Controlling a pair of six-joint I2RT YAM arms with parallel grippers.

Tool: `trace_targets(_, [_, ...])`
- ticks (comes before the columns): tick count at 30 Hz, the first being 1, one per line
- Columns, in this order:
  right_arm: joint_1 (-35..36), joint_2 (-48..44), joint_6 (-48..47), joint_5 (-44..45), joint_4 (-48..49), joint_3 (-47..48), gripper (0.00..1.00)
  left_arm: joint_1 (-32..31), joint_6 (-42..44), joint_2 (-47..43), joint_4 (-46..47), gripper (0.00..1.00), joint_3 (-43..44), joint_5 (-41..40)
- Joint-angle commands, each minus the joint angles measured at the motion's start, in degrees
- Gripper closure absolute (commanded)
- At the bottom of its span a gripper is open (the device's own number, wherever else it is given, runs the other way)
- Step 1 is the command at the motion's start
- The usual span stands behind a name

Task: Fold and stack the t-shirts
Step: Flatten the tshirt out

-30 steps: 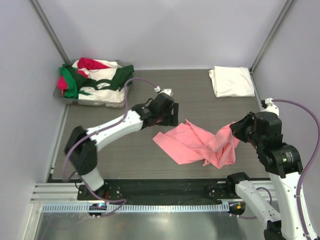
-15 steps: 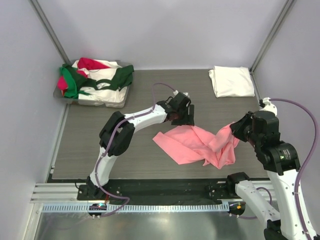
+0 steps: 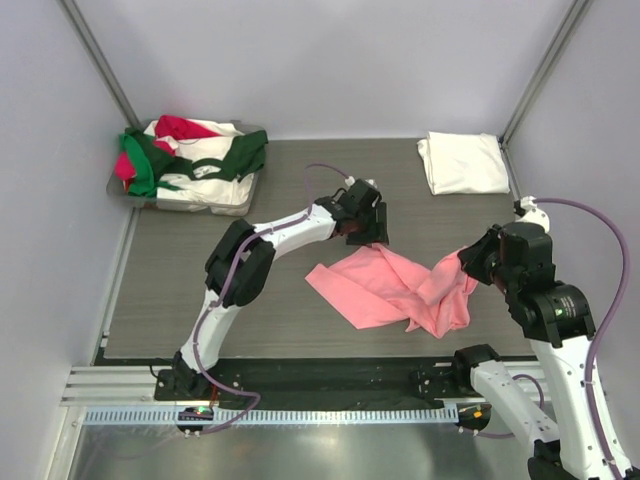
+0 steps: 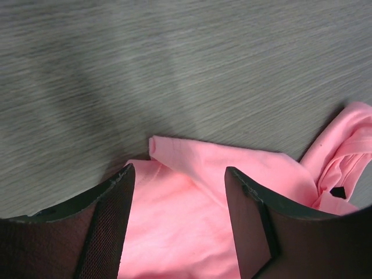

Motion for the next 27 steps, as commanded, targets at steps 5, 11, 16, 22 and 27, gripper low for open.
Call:
trace_targets(5, [-0.30, -0.20, -0.72, -0.29, 2.86, -0.93, 0.99, 0.82, -0.38, 1.12, 1.84, 0.40, 2.96, 1.92])
trace_targets(11, [-0.22, -0.46, -0.45, -0.73, 3.39, -2.86, 0.99, 0.73, -1.78, 2.62, 3.25, 0.48, 2.44, 4.12])
trace_targets(16, [-0.22, -0.72, -0.45, -0.47, 3.66, -4.00, 0.99, 0.82, -2.31, 3.58, 3.95, 0.59, 3.05, 4.65])
trace_targets(22, [-0.22, -0.72, -0.72, -0.03, 3.74, -4.18, 0.99, 1.61, -4.68, 4.38, 3.95, 0.95, 6.21, 5.52])
trace_targets(27, [-0.22, -0.55, -0.71, 0.06, 3.66, -2.61, 0.99, 3.10, -5.83, 0.71, 2.64, 1.00, 6.66, 5.44])
